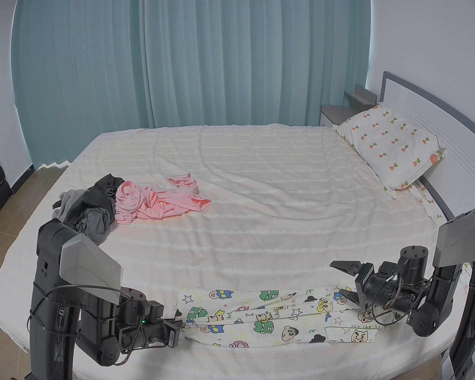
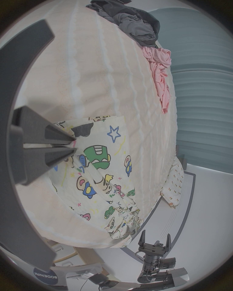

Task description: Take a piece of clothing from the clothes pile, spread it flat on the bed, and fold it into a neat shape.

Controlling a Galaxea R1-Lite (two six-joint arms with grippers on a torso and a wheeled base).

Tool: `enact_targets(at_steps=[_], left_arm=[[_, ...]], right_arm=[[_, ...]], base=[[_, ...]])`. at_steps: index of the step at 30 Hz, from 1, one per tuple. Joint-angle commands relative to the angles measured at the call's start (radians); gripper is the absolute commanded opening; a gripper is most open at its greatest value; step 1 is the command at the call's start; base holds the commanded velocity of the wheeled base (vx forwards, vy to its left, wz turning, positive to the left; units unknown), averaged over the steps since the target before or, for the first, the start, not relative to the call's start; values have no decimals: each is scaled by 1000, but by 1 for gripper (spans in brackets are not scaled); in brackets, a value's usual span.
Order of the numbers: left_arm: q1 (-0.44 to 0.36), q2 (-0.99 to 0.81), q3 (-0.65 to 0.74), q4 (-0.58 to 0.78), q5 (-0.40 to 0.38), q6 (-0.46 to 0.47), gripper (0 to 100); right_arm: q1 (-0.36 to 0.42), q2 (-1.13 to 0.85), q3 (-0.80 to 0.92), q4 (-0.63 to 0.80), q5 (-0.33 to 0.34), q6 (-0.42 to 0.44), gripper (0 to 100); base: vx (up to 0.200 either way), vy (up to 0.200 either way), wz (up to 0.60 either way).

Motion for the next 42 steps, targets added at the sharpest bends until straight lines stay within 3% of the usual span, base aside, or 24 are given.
enact_targets(at_steps=[1,2,3,7,14,16,20,25,30,32,33,42], left_arm=[[-1,12,-4,-17,3,-1,0],[-1,13,-2,-17,3,-3,0],[-1,12,-1,-17,3,-4,100],[4,7,8,-17,1,-10,100],[39,-91,36,-17,-9,-105,100],[94,-127,17,-17,-8,-116,100],[114,-140,-29,24,-9,-155,100],[54,-140,-194,260,40,-339,100],[-1,-127,-326,507,67,-365,100],[-6,-122,-332,515,73,-365,100],[-42,-87,-368,532,127,-366,100],[-90,-70,-401,546,136,-362,100]], right_arm=[[1,1,0,-10,1,0,100],[1,1,2,-9,1,0,100],[1,1,2,-10,2,0,100],[1,0,5,-10,16,0,100],[1,-2,6,-10,21,-2,100],[1,-2,6,-10,19,-2,100],[1,0,6,-10,19,-2,100],[1,1,6,-10,19,-2,100],[0,4,6,-9,19,-2,100],[0,4,6,-10,19,-2,100],[0,6,6,-10,19,-2,100],[0,6,3,-9,17,-2,100]], base=[[0,0,0],[0,0,0],[0,0,0],[0,0,0],[0,0,0],[0,0,0],[0,0,0],[0,0,0],[0,0,0],[0,0,0],[0,0,0],[0,0,0]])
